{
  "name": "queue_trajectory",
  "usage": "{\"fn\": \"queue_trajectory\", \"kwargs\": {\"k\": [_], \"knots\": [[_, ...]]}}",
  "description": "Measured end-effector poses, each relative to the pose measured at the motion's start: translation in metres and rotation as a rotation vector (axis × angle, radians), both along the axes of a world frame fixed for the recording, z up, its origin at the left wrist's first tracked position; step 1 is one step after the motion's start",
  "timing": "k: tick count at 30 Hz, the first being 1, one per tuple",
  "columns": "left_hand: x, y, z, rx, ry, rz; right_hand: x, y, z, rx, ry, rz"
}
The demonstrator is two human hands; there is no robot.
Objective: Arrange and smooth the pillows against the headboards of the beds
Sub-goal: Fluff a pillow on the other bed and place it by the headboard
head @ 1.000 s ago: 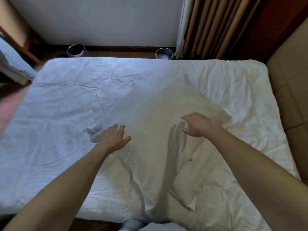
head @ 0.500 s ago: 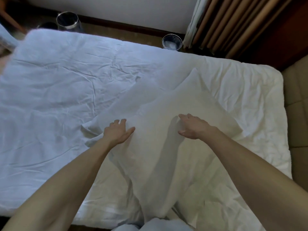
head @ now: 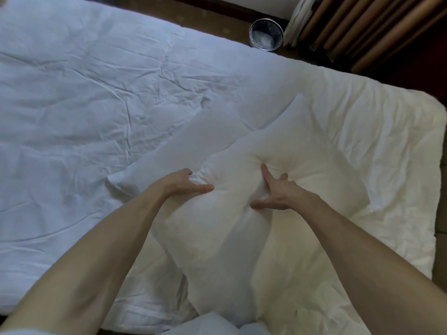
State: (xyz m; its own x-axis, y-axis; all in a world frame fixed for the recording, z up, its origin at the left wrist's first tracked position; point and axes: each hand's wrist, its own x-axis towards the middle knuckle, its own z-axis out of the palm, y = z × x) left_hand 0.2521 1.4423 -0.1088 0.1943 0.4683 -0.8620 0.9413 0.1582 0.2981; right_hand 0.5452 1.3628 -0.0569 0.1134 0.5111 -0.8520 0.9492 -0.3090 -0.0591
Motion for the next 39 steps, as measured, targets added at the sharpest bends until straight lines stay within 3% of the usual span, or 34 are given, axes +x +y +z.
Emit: {"fn": "queue_trajectory", "kwargs": {"k": [7, 11, 15, 19, 24, 27, 33, 39], "knots": [[0.014, 0.000, -0.001, 0.012, 0.059, -0.028, 0.009, 0.001, -0.010, 0.008, 0.032, -0.050], [0.031, -0.021, 0.010, 0.293, 0.144, -0.102, 0.016, -0.003, -0.001, 0.027, 0.025, -0.045], [0.044, -0.040, 0.028, 0.495, 0.118, -0.208, 0.023, -0.002, 0.020, 0.098, 0.003, 0.013], [0.043, -0.055, 0.058, 0.728, -0.004, -0.235, 0.024, -0.007, 0.051, 0.404, -0.098, 0.077], [0.044, -0.065, 0.105, 1.050, -0.114, -0.493, 0.025, -0.003, 0.099, 0.642, 0.005, 0.381], [0.049, -0.078, 0.137, 1.223, -0.241, -0.673, 0.017, 0.003, 0.134, 0.655, 0.070, 0.456], [0.047, -0.118, 0.200, 1.487, -0.356, -0.919, -0.017, -0.024, 0.192, 0.411, 0.033, 0.595], [0.015, -0.144, 0.230, 1.611, -0.361, -0.969, -0.009, -0.087, 0.212, 0.614, 0.066, 0.456]]}}
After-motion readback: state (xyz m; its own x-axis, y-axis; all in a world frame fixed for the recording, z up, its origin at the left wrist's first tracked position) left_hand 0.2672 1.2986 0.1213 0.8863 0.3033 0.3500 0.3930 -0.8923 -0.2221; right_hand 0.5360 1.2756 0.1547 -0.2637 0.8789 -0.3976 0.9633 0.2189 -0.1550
